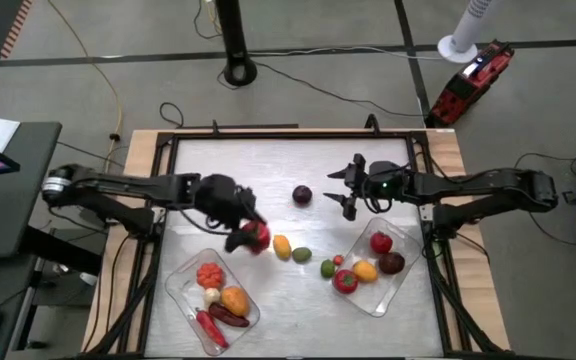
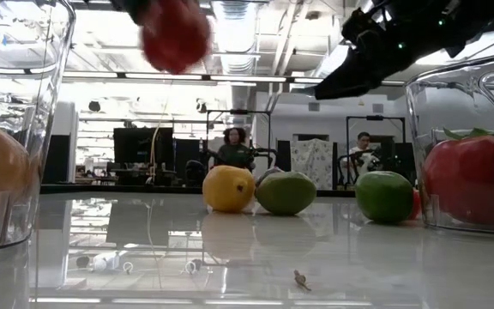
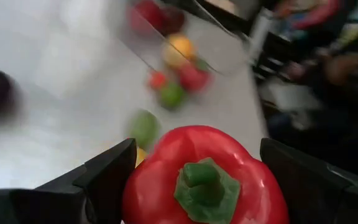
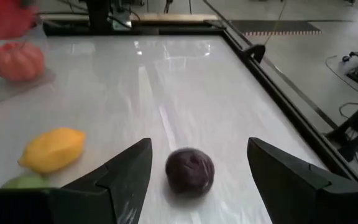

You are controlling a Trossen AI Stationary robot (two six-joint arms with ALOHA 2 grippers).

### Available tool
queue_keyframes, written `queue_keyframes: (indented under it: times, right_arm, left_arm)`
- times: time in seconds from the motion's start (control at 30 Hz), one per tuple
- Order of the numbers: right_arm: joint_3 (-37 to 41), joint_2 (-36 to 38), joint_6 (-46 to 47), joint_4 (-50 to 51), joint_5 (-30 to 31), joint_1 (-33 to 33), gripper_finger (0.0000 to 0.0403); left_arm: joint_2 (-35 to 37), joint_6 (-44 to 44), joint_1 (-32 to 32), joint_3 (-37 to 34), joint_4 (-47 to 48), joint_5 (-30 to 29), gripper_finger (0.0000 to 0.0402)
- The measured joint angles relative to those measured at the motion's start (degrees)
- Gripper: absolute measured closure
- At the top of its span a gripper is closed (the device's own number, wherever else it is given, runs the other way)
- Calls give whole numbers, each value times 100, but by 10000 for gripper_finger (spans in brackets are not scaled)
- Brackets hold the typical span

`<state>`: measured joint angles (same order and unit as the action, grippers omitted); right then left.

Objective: Sort produce into baskets
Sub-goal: Put the bell pepper into the left transparent bin, then put the left green lime into the right transparent bin

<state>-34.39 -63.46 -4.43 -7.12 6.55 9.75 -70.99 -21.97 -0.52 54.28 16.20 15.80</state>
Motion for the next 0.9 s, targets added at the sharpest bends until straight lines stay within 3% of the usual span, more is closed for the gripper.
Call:
queue_keyframes:
  times: [0.13,0.4,0.7,0.9]
  right_arm:
    - [2,52,50,104,-30,9,111]
    - [2,48,99,107,-39,3,111]
    - [2,43,147,107,-43,3,111]
    - [2,42,178,103,-49,3,111]
  left_arm:
    - [217,-502,-537,-1,515,291,89]
    - [185,-2281,-1714,-7,1145,109,88]
    - [-49,-3945,-2693,-6,2265,-1135,73]
    - [-230,-4149,-2782,-6,2511,-1192,28]
